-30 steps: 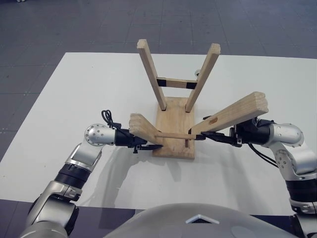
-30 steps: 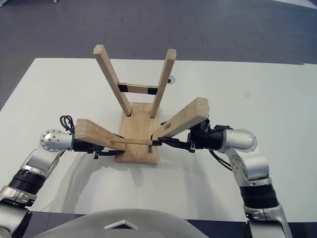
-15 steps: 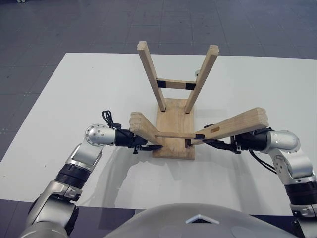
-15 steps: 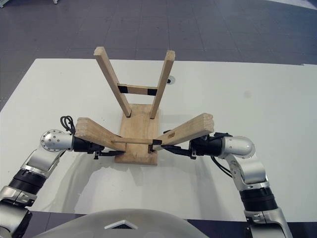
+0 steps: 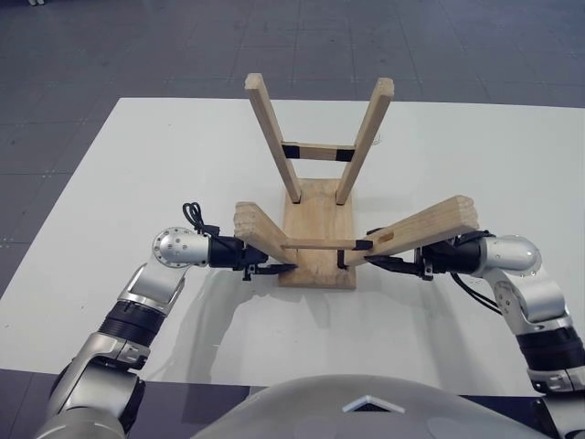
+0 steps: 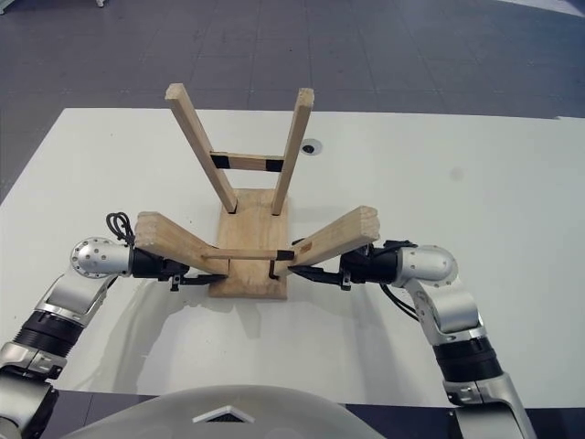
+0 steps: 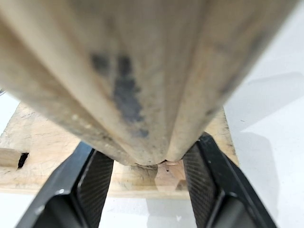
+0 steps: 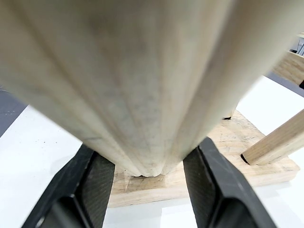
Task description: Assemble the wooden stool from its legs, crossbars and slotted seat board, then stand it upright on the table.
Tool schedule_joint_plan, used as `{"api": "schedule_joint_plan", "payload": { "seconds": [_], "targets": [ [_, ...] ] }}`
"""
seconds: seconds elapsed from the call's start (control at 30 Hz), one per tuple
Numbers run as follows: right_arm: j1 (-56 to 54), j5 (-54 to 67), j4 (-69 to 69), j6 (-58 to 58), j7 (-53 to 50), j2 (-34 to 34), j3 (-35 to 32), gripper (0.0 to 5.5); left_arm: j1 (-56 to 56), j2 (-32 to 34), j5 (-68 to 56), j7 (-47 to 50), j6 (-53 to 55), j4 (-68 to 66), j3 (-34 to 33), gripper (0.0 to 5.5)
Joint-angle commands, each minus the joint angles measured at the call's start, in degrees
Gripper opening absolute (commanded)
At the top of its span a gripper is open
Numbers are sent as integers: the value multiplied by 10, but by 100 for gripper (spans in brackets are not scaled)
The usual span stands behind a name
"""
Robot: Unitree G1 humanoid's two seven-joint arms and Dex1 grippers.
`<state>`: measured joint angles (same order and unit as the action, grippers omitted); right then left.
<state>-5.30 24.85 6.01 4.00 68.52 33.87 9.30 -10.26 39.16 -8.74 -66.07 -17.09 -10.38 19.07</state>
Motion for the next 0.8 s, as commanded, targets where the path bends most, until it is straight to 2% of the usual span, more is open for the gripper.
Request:
{"api": "schedule_joint_plan", "payload": {
  "seconds": [0.03, 0.27, 0.4, 0.8],
  "targets": [
    [-33, -14, -1, 6, 13, 9, 7, 203, 7, 14, 54, -6, 11, 2, 22, 206],
    [-102, -17, -28, 8, 59, 33, 5, 203, 14, 16, 53, -4, 13, 6, 21, 206],
    [-144, -24, -38, 6, 50, 14, -1, 203, 16, 10, 54, 7, 17, 9, 22, 206],
    [-45, -27, 48, 19, 19, 0, 14, 203, 27, 7, 51, 28, 25, 11, 22, 206]
  ]
}}
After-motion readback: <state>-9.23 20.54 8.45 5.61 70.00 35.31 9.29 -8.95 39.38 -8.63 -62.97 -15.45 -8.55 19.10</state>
